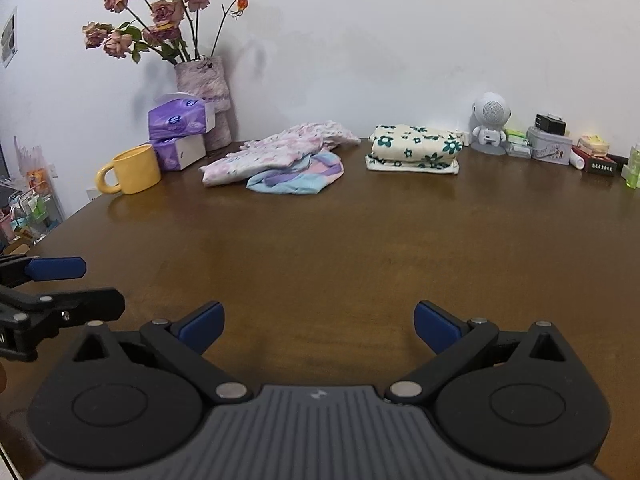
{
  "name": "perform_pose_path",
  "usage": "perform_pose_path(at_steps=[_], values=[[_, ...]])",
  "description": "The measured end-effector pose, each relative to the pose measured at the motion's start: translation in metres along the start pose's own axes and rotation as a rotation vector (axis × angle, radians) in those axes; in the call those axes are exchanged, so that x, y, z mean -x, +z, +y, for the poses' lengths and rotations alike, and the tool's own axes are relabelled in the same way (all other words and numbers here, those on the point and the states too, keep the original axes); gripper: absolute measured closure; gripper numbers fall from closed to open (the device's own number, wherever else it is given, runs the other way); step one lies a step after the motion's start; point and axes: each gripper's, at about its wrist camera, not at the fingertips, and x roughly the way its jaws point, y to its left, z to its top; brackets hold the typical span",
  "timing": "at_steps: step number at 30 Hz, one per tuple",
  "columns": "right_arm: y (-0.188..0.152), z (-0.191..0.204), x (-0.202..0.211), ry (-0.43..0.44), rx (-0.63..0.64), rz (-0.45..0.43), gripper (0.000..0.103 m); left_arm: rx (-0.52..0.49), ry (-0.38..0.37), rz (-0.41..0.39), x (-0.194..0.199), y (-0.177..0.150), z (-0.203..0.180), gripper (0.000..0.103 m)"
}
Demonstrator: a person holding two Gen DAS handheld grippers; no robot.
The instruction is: Fold clothes
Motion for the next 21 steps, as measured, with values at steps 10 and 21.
perform_pose_path(at_steps=[10,21], values=[[-0.028,0.023,0.015,0.002,0.012,0.015,0.000,-0.024,0.035,0.000,0.018,-0.034,-0.006,0.000],[-0.048,0.032,0.019,-0.015,-0.009,0.007,0.000,-0.033,0.122,-0.016,0.019,-0.048,-0.003,0.000]])
